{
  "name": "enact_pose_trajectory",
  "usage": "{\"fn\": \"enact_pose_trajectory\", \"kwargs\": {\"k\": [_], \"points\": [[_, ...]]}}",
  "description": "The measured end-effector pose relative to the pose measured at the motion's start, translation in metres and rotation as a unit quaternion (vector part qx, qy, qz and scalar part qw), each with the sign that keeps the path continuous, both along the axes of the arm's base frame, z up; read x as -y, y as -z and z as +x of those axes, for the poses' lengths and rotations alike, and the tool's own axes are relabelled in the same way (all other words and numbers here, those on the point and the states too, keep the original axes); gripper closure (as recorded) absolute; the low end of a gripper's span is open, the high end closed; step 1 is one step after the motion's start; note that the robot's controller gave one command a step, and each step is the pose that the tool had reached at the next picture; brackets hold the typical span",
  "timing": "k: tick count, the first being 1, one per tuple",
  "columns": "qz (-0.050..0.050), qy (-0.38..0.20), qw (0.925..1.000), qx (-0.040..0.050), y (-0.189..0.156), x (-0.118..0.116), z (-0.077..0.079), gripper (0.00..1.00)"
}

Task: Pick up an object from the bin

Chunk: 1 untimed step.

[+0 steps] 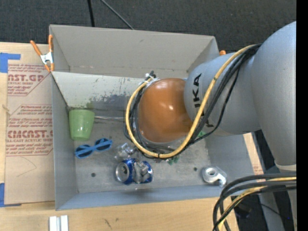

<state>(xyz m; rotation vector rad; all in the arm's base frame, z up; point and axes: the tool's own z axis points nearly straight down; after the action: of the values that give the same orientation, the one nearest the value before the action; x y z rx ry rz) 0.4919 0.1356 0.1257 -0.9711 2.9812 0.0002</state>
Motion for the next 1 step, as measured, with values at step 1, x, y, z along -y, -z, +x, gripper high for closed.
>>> {"fn": "enact_pose_trajectory", "kwargs": {"k": [1], "points": [[0.0, 0.0, 1.0, -0.0015, -0.019, -0.0012, 0.0006, 1.0]]}}
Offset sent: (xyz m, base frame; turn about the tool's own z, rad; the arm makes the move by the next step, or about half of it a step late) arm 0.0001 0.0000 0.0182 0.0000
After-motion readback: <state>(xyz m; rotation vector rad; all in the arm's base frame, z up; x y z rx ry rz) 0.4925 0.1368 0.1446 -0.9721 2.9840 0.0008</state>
